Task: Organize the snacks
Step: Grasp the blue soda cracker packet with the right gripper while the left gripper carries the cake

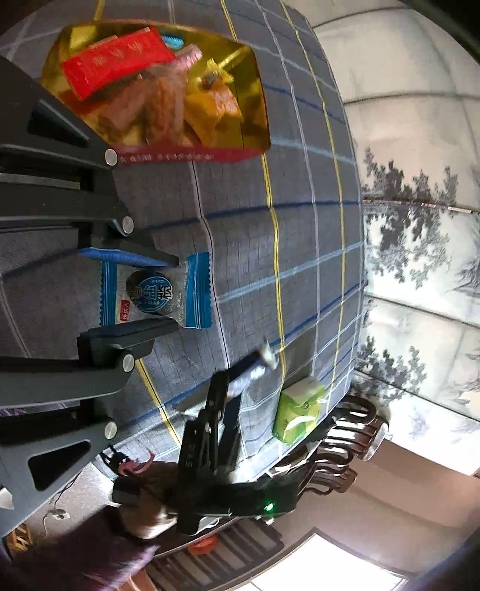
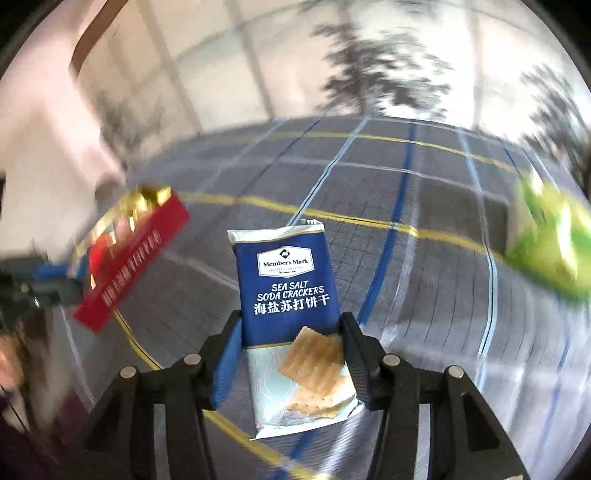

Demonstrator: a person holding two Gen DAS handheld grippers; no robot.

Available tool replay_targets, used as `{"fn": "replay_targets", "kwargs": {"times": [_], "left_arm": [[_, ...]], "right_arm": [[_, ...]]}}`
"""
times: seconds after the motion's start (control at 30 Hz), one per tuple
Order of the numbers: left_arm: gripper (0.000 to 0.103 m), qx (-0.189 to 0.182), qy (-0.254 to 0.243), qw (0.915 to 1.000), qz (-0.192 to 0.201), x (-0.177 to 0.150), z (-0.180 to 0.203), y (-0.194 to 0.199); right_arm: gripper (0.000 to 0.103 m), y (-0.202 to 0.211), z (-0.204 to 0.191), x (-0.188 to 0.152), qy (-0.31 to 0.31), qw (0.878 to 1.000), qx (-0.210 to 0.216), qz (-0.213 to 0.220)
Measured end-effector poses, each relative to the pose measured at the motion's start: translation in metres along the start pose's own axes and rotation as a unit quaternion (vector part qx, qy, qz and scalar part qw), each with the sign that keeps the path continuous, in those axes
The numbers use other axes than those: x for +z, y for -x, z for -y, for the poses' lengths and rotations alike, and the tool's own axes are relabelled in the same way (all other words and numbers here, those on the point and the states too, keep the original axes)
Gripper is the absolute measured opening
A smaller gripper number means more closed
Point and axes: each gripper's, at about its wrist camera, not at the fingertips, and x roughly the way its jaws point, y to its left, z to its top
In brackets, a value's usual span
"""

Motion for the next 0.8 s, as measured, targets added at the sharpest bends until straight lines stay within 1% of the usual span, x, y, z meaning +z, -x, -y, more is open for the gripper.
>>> {"fn": "replay_targets", "kwargs": {"times": [0.07, 0.13, 0.17, 0.2, 0.23, 0.33, 0.43, 0.57, 0.63, 0.8], "left_arm": [[0.024, 0.007, 0.004, 0.9999, 0.01, -0.004, -0.006, 0.011], [0.024, 0.016, 0.008, 0.9997, 0.016, -0.007, -0.012, 0.018], [0.024, 0.029, 0.01, 0.9993, 0.023, -0.01, -0.016, 0.024], [0.024, 0.037, 0.011, 0.9989, 0.027, -0.011, -0.02, 0.027], [0.024, 0.042, 0.014, 0.9985, 0.031, -0.013, -0.024, 0.03], [0.024, 0.062, 0.031, 0.9964, 0.048, -0.021, -0.041, 0.043], [0.024, 0.079, 0.047, 0.9943, 0.055, -0.027, -0.057, 0.049], [0.024, 0.113, 0.051, 0.9903, 0.063, -0.033, -0.073, 0.053], [0.024, 0.121, 0.054, 0.9889, 0.066, -0.035, -0.079, 0.054], [0.024, 0.146, 0.063, 0.9849, 0.069, -0.039, -0.094, 0.05]], "right_arm": [[0.052, 0.004, 0.005, -0.007, -0.048, 0.999, 0.003, 0.025], [0.052, 0.003, 0.015, -0.015, -0.096, 0.994, -0.008, 0.043], [0.052, 0.002, 0.02, -0.016, -0.112, 0.992, -0.014, 0.048], [0.052, 0.001, 0.025, -0.019, -0.131, 0.99, -0.02, 0.054], [0.052, 0.001, 0.026, -0.021, -0.138, 0.988, -0.027, 0.058], [0.052, -0.001, 0.03, -0.022, -0.147, 0.986, -0.053, 0.066], [0.052, -0.005, 0.031, -0.024, -0.149, 0.983, -0.079, 0.068], [0.052, -0.006, 0.028, -0.027, -0.144, 0.982, -0.1, 0.075], [0.052, -0.005, 0.027, -0.028, -0.137, 0.982, -0.106, 0.079], [0.052, -0.011, 0.018, -0.028, -0.113, 0.983, -0.125, 0.073]]}}
